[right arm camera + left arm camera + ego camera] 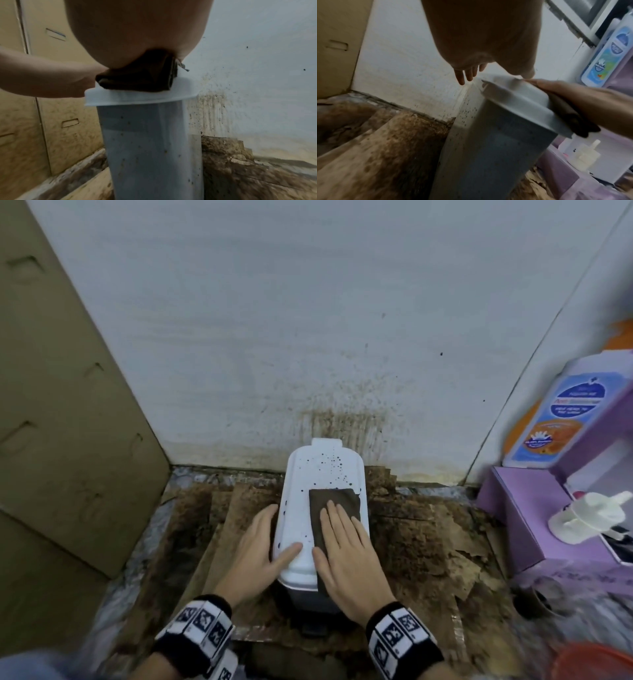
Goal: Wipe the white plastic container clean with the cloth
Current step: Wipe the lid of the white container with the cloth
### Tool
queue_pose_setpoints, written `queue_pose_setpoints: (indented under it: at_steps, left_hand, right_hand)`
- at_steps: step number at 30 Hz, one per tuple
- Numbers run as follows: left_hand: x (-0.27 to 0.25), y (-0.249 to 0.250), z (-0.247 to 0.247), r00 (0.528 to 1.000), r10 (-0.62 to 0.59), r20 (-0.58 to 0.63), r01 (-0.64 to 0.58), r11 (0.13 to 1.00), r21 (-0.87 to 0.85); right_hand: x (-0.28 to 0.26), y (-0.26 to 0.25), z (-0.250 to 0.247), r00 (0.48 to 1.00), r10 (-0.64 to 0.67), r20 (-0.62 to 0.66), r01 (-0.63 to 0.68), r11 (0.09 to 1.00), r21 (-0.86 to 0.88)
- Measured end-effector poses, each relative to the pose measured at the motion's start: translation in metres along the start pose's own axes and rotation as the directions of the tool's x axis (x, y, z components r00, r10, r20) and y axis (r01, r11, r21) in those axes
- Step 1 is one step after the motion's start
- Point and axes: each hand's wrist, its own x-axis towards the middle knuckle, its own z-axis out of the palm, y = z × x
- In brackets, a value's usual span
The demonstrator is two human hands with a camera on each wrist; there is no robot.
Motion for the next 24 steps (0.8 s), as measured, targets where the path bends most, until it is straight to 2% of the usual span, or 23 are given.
queue_pose_setpoints:
  at_steps: [3, 7, 11, 16, 20, 24]
  left_hand:
    - [-0.007, -0.008, 0.015, 0.996, -0.058, 0.062, 0.065, 0.99, -0.123]
    - [-0.008, -0.011, 0.021, 0.996, -0.047, 0.07, 0.059, 0.981, -0.187]
    - [-0.008, -0.015, 0.027, 0.998, -0.031, 0.055, 0.042, 0.977, -0.21]
    - [-0.008, -0.014, 0.029, 0.998, -0.047, 0.052, 0.06, 0.961, -0.271]
    - [-0.009, -0.013, 0.03, 0.997, -0.047, 0.056, 0.059, 0.968, -0.244]
    - [-0.009, -0.01, 0.029, 0.999, -0.025, 0.028, 0.031, 0.973, -0.229]
  right_hand:
    - [0.002, 0.001, 0.005, 0.998, 0.052, -0.043, -0.051, 0.998, 0.021]
    - [0.015, 0.006, 0.002, 0.994, 0.069, -0.084, -0.066, 0.997, 0.03]
    - [0.04, 0.02, -0.005, 0.998, 0.064, 0.01, -0.065, 0.993, 0.095]
    - [0.062, 0.034, -0.006, 0.998, 0.047, 0.043, -0.05, 0.996, 0.077]
    - [0.043, 0.027, -0.002, 0.995, 0.095, 0.029, -0.097, 0.988, 0.119]
    - [-0.003, 0.003, 0.007, 0.988, 0.135, -0.082, -0.124, 0.985, 0.118]
